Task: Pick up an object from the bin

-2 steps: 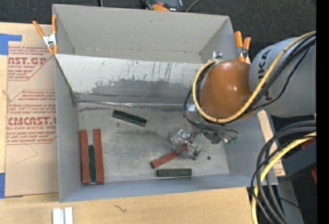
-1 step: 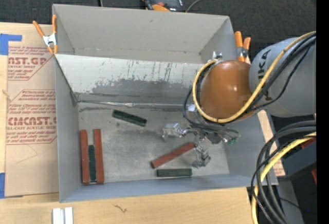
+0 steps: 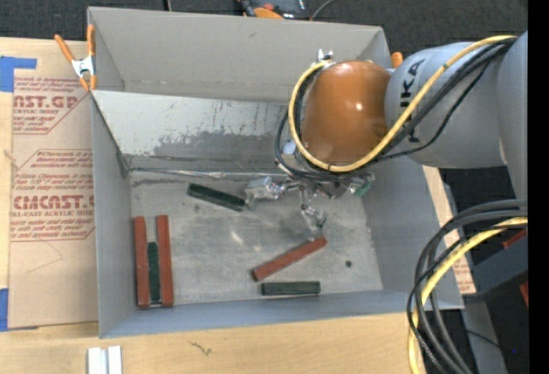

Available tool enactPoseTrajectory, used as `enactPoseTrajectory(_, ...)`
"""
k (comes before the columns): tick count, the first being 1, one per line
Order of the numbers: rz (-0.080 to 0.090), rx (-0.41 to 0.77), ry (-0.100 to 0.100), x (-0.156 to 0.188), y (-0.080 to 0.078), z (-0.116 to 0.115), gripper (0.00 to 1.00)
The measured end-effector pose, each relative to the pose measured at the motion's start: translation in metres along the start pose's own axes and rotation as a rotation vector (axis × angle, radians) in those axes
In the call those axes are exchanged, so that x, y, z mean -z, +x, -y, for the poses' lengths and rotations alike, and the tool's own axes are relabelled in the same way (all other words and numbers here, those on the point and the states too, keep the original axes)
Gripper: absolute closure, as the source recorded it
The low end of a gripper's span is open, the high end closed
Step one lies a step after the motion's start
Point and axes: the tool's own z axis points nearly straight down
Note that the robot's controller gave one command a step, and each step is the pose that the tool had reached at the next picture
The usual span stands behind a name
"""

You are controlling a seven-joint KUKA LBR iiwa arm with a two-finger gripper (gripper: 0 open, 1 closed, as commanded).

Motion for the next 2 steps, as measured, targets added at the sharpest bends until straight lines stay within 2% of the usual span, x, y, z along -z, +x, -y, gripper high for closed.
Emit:
enactPoseTrajectory(1,-0.008,-0.031,-0.007,-0.0011,0.0604,-0.0419,0.00)
enactPoseTrajectory(2,-0.004,-0.030,-0.003,-0.0006,0.0582,-0.0404,1.00)
